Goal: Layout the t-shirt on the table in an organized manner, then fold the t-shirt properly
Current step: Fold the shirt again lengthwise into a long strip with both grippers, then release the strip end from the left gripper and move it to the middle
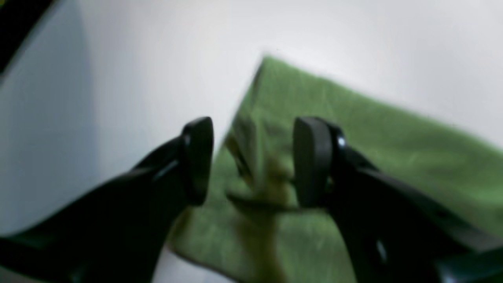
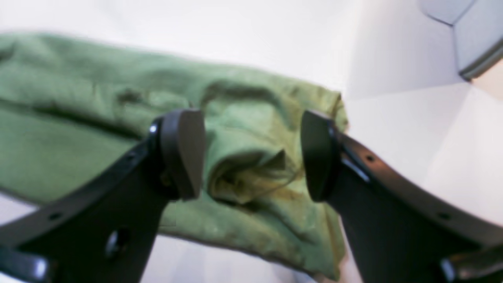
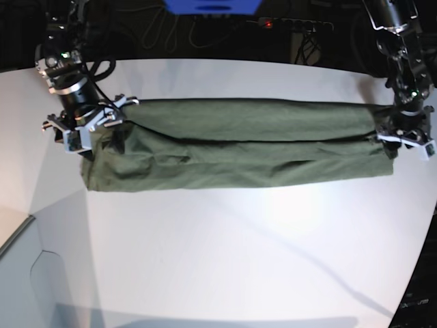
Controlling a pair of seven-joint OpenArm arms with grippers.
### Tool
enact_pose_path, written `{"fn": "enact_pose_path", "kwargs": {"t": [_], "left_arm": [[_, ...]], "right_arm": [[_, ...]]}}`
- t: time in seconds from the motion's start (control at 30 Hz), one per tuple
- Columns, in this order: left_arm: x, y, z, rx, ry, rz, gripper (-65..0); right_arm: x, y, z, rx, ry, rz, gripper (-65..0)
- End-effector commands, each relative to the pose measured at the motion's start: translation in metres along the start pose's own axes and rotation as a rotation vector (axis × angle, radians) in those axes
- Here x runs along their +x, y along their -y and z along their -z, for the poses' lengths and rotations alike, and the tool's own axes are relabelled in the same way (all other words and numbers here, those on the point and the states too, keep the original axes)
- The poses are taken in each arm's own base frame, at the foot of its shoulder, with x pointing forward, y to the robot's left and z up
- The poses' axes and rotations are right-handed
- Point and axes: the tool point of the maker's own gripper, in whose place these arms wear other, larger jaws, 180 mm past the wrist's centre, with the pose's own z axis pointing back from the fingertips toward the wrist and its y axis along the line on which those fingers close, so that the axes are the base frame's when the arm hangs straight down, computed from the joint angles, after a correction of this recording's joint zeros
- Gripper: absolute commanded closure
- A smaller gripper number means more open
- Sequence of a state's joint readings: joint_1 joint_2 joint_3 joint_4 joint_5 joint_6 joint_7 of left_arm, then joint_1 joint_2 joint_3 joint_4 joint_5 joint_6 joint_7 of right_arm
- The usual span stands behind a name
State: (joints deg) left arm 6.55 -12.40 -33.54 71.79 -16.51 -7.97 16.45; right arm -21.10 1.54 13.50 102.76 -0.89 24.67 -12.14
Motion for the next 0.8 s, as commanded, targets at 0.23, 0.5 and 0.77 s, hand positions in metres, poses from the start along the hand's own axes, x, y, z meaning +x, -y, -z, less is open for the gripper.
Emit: {"fn": "enact_pose_path", "kwargs": {"t": [0.23, 0.5, 0.77], "left_arm": [[0.034, -0.018, -0.005, 0.032, 0.089, 0.008, -32.5], [0.028, -0.02, -0.004, 0.036, 0.075, 0.005, -33.7], [0.003, -0.024, 0.002, 0.046, 0.008, -0.012, -51.9]], "right_arm": [[0.002, -0.015, 0.031, 0.041, -0.022, 0.05, -38.9], [-0.059, -0.018, 0.053, 0.062, -0.18, 0.127, -38.9], [-0.084, -0.015, 0.053, 0.065, -0.244, 0.133, -38.9]]}}
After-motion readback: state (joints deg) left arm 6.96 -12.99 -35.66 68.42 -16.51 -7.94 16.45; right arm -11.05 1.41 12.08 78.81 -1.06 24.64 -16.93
